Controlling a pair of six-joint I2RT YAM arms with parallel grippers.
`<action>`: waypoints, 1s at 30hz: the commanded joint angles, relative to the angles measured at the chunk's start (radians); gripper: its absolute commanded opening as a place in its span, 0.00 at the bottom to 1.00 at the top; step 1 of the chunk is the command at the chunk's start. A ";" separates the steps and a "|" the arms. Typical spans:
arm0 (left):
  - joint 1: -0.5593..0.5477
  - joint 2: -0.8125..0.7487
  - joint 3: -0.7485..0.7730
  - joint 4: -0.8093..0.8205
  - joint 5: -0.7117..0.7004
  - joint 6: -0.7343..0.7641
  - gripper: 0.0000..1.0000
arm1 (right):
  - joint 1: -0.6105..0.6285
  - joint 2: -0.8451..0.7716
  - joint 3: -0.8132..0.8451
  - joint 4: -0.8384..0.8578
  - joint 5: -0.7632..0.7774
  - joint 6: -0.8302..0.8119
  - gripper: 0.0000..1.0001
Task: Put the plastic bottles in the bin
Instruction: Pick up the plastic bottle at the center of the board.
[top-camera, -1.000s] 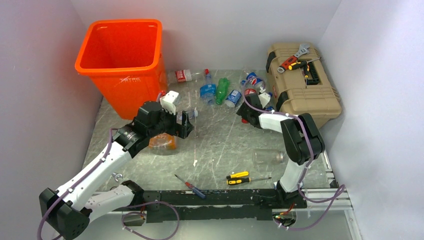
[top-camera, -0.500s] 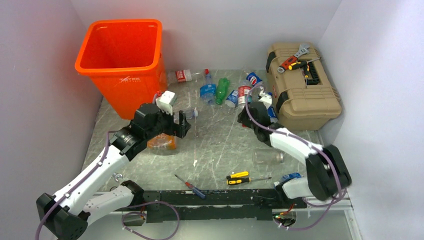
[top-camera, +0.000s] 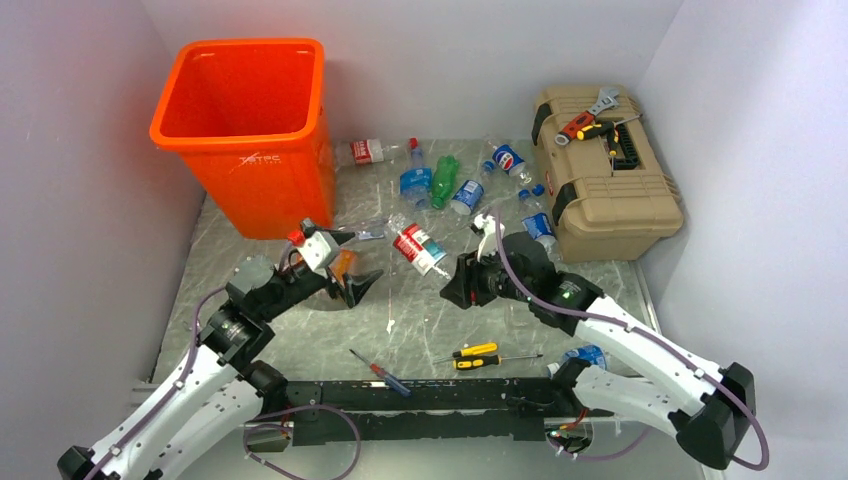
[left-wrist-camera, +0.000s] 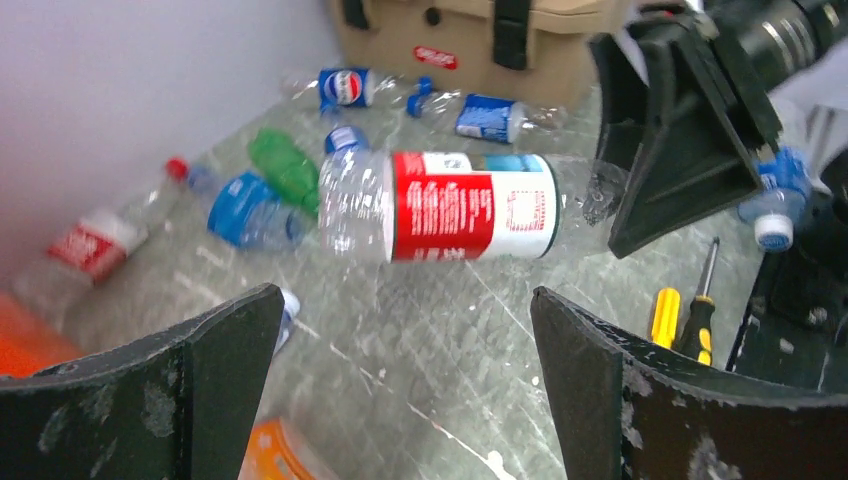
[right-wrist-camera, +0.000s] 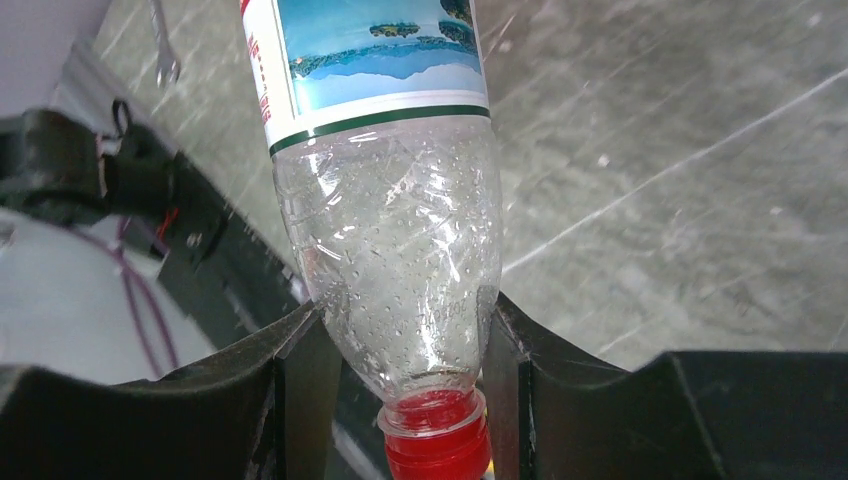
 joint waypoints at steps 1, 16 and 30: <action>-0.014 0.015 0.015 0.052 0.273 0.346 0.99 | -0.003 0.013 0.165 -0.291 -0.146 -0.009 0.34; -0.284 0.294 0.267 -0.337 -0.100 1.277 0.99 | 0.006 0.116 0.367 -0.607 -0.195 -0.106 0.33; -0.403 0.441 0.363 -0.469 -0.048 1.220 0.99 | 0.025 0.170 0.494 -0.666 -0.197 -0.137 0.33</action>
